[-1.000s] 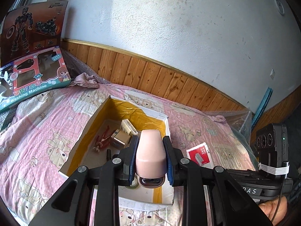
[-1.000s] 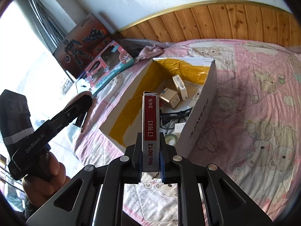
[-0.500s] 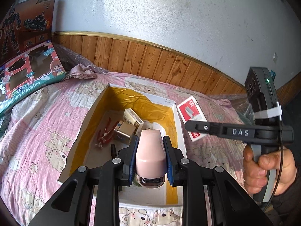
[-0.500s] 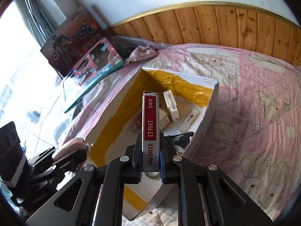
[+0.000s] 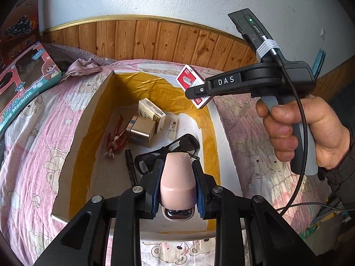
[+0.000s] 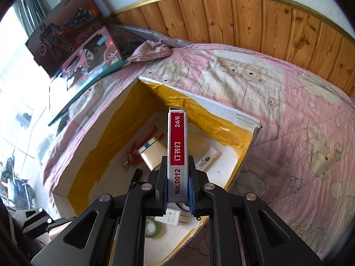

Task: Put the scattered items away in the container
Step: 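Open the right tool to drop the staple box while the left tool drops the stapler, then withdraw both open tools up from the box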

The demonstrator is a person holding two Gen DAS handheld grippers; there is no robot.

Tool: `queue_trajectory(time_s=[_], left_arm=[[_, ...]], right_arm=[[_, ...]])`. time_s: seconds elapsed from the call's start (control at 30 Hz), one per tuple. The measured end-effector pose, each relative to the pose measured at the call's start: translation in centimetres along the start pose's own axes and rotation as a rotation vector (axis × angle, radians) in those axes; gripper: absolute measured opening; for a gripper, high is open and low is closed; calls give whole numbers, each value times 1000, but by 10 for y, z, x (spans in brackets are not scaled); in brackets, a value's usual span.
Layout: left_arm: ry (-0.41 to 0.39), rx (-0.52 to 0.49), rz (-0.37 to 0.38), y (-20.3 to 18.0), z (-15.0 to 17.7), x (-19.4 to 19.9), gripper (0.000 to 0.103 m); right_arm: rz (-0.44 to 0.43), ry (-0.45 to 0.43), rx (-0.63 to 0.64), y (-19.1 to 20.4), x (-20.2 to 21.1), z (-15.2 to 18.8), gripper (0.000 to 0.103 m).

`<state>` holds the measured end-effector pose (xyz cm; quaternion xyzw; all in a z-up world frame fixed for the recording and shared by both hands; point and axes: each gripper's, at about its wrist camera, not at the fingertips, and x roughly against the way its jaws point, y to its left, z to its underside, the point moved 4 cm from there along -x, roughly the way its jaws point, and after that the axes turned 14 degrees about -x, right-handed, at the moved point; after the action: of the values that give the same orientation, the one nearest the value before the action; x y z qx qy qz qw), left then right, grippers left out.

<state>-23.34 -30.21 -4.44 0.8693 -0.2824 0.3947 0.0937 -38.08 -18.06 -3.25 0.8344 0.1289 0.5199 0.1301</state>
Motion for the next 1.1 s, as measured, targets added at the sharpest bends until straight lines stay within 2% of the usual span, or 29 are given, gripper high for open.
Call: queue_trajectory(time_s=[0.1, 0.13, 0.17, 0.2, 0.23, 0.3, 0.63, 0.9, 1.1], left_arm=[[19, 13, 0, 6, 0, -7, 27], [26, 14, -2, 8, 0, -10, 28], [29, 15, -12, 10, 0, -11, 29], [29, 16, -21, 12, 0, -12, 33], [25, 19, -26, 15, 0, -12, 39], [11, 40, -29, 21, 0, -9, 42], [-4, 136, -48, 52, 9, 11, 42], [-10, 161, -62, 53, 12, 25, 44], [-13, 151, -64, 40, 12, 34, 48]], right_arm=[[17, 0, 3, -5, -12, -7, 20], [17, 1, -4, -8, -15, -9, 31], [16, -1, -17, -11, -17, -11, 34], [14, -3, -29, -14, -19, -12, 36], [9, -1, -40, -17, -19, -12, 36], [-3, -7, -58, -21, -17, -13, 36], [-42, -2, -53, -25, 3, 4, 36], [-61, 9, -13, -15, 22, 30, 36], [-21, 11, 93, -1, 34, 58, 36]])
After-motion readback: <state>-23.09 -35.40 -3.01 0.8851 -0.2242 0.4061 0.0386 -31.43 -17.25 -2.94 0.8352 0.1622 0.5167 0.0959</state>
